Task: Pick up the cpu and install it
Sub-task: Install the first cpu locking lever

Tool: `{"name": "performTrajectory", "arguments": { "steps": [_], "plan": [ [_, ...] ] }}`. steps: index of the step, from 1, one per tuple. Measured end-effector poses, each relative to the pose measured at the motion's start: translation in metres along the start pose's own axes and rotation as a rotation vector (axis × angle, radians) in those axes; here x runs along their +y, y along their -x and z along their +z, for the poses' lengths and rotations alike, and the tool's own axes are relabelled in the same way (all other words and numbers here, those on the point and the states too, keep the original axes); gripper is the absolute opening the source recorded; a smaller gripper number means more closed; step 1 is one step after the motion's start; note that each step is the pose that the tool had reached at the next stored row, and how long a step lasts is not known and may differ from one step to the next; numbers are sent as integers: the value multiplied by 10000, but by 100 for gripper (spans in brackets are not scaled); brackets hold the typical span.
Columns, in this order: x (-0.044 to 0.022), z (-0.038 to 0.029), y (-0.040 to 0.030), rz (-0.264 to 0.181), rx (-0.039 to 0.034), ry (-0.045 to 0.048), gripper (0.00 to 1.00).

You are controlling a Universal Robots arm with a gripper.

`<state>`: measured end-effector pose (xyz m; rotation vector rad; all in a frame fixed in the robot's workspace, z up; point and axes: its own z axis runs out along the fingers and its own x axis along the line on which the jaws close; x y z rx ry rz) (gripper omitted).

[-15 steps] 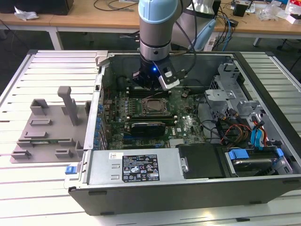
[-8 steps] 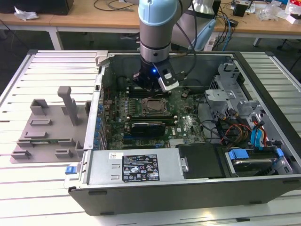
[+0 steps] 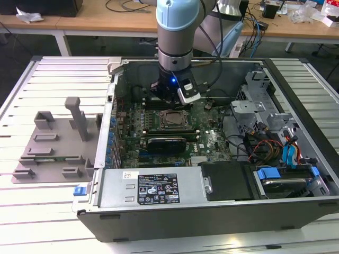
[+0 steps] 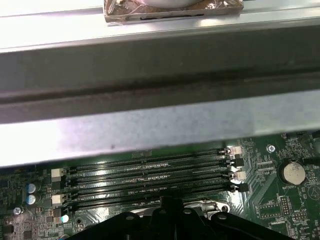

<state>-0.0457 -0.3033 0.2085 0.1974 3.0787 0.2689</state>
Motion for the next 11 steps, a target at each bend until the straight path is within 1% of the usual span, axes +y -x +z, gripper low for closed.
{"name": "performTrajectory", "arguments": {
  "steps": [3,5,7,10,11],
  "plan": [
    [0,0,0,17,-3,-1,11],
    [0,0,0,163,-28,-5,11],
    [0,0,0,180,-32,-6,11],
    [0,0,0,666,-119,-28,11],
    [1,-2,0,749,-135,-37,11]
  ]
}}
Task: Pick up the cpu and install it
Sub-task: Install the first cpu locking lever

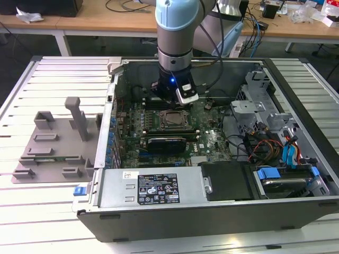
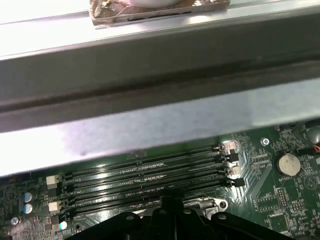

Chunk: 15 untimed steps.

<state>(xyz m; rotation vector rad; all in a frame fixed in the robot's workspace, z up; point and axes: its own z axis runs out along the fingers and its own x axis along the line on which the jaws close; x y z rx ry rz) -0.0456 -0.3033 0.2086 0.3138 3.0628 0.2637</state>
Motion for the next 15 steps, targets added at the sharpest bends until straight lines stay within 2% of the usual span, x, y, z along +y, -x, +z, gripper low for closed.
{"name": "performTrajectory", "arguments": {
  "steps": [4,8,12,15],
  "plan": [
    [25,-47,-2,205,-44,-37,11],
    [68,-48,-16,330,-78,-50,11],
    [67,-40,-16,426,-136,-203,11],
    [64,-21,-17,507,-161,-229,11]
  ]
}}
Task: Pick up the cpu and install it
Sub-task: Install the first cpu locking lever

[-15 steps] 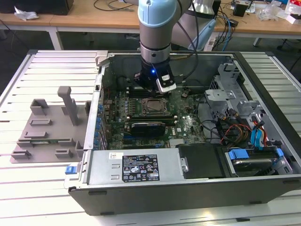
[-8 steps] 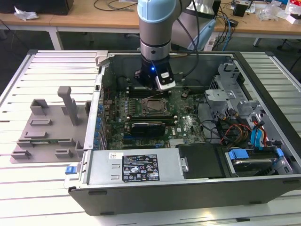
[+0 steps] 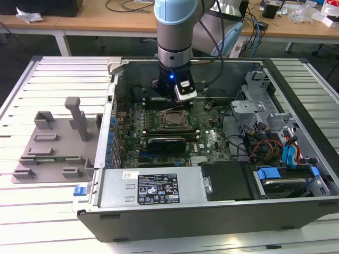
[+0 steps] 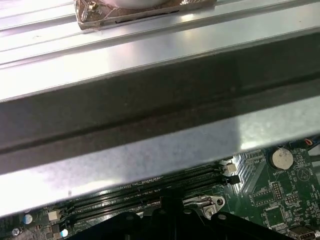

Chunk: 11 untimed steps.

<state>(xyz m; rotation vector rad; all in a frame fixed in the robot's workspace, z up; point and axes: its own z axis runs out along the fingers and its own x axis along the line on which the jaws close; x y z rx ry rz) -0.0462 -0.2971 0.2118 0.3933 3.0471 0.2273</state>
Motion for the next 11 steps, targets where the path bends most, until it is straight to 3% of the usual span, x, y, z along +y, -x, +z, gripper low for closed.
{"name": "performTrajectory", "arguments": {
  "steps": [11],
  "plan": [
    [-13,93,23,230,-38,-17,11]
  ]
}}
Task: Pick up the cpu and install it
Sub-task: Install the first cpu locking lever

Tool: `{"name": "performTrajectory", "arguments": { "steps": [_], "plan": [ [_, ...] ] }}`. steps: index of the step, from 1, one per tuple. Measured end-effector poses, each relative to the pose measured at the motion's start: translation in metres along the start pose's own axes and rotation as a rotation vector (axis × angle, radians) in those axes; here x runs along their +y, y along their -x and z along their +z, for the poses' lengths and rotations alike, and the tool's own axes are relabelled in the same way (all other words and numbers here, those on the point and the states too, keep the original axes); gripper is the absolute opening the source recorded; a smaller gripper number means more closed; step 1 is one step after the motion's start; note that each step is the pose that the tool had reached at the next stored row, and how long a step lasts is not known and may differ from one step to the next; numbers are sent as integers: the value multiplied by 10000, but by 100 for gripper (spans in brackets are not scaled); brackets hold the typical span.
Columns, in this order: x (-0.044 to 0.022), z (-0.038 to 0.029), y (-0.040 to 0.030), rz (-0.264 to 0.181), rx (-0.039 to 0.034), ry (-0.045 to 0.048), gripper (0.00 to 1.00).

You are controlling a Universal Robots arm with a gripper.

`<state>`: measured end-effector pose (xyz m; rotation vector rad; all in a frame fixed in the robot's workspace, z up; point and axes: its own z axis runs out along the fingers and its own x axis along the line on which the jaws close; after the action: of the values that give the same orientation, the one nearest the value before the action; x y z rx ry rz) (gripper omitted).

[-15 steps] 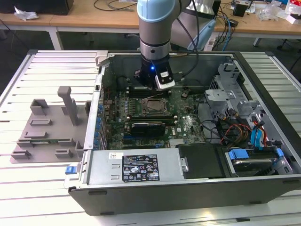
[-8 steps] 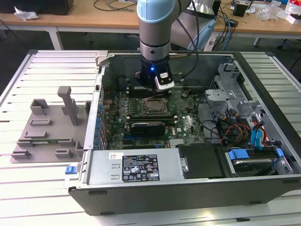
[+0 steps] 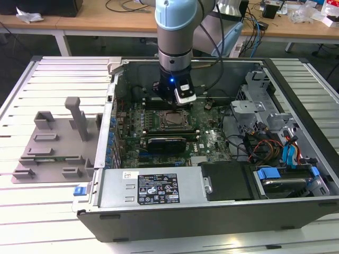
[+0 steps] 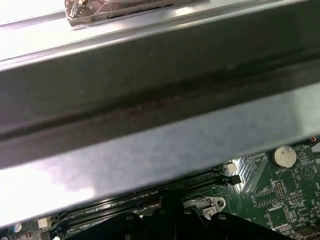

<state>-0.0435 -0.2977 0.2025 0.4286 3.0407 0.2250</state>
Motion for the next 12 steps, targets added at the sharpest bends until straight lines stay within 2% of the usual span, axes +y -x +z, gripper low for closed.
{"name": "performTrajectory", "arguments": {
  "steps": [9,12],
  "plan": [
    [-32,18,28,112,-20,-19,11],
    [-19,26,72,118,-24,-14,11]
  ]
}}
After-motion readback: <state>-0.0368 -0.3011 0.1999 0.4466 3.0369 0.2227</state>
